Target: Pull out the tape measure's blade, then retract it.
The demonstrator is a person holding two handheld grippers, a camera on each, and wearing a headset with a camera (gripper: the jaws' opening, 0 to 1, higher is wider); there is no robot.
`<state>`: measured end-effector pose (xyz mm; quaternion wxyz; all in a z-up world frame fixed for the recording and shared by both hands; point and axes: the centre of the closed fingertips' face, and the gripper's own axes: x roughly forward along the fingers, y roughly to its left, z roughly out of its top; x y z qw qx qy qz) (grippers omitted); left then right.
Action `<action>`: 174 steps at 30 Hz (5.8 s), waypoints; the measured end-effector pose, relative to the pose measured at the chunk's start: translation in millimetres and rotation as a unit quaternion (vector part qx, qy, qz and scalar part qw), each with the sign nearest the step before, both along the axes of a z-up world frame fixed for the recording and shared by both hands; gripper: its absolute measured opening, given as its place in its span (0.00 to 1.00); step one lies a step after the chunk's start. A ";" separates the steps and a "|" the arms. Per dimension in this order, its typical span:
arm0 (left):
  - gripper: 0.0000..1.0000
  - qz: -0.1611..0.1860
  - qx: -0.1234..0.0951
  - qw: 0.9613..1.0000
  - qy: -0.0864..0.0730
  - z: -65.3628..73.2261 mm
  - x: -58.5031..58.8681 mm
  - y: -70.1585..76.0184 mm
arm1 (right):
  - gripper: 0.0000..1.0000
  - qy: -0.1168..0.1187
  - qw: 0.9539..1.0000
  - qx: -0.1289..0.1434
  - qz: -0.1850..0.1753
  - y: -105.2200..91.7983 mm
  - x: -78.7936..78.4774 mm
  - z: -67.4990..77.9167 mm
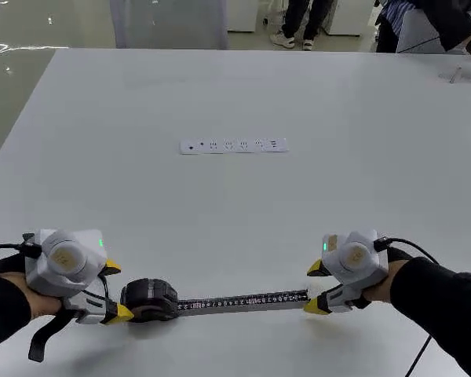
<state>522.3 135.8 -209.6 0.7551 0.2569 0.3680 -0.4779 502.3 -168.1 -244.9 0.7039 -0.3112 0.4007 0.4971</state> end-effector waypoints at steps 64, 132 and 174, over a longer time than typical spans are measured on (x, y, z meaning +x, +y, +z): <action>0.99 0.235 -0.134 0.962 -0.029 11.8 -54.8 68.5 | 0.99 -0.069 0.955 0.157 -0.242 -88.4 -52.5 45.5; 0.99 0.237 -0.161 0.957 -0.037 34.6 -25.7 -11.6 | 0.99 -0.041 0.983 0.095 -0.150 -69.8 -34.6 52.1; 0.99 0.344 -0.156 0.924 -0.057 8.9 1.6 -41.6 | 0.96 -0.006 0.999 0.029 -0.023 -28.9 11.8 35.1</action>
